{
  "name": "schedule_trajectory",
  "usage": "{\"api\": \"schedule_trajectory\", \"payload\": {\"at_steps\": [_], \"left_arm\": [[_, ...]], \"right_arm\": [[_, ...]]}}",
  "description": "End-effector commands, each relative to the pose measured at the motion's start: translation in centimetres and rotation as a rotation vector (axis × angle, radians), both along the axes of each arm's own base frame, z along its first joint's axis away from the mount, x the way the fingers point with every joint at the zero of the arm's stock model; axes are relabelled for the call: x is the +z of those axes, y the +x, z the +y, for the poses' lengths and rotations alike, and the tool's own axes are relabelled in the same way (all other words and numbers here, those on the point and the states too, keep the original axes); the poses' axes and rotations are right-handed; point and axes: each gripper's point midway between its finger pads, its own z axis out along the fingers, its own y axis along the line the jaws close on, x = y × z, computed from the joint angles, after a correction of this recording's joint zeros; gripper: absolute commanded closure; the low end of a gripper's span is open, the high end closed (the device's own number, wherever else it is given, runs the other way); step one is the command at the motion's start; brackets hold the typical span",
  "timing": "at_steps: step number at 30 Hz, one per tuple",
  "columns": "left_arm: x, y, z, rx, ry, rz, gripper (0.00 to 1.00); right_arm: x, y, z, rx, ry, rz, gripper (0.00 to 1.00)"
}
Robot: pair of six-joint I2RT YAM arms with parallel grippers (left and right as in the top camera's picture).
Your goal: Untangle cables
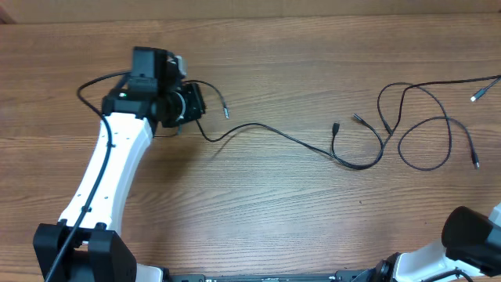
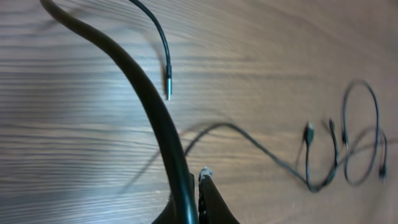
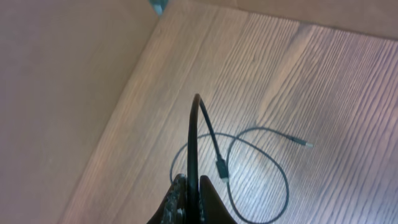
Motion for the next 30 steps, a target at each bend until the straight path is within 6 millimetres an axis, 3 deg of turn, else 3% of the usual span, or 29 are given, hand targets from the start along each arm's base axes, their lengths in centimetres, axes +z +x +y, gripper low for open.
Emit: {"api": "schedule_trajectory", "payload": {"at_steps": [1,8,9,12,15,24,30], "left_arm": [[0.8,-0.5,-1.7,-0.098,0.003,-0.038,0.96],[0.5,-1.0,-2.3,-0.112,0.012,-0.022,0.96],[0.4,-1.1,-2.1,-0.108,0.02,-0.016,0.96],[0.3,-1.3,-2.0,-0.105,0.028,-0.008,0.96],[0.3,-1.3,-2.0,-0.104,0.028,-0.007,0.96],[0.3,-1.3,-2.0,-0.104,0.028,-0.007,0.96],[0.3,-1.3,-1.9,-0.104,0.028,-0.007,0.96]], "right_arm": [[-0.5,0.7,0.1,0.024,0.01,0.01,0.96],[-2.0,1.3,-0.1,0.025,0.028,0.048,0.92],[-2.3,1.3,-0.2,0.025,0.032,0.055,0.85],[-3.5,1.7,0.5,0.085,0.06,0.083,0.36],[-5.1,2.6,3.5,0.302,0.133,0.112,0.21],[-10.9,1.4,10.3,0.608,0.25,0.331,0.12],[-16.7,1.5,13.6,0.721,0.254,0.453,0.12]]}}
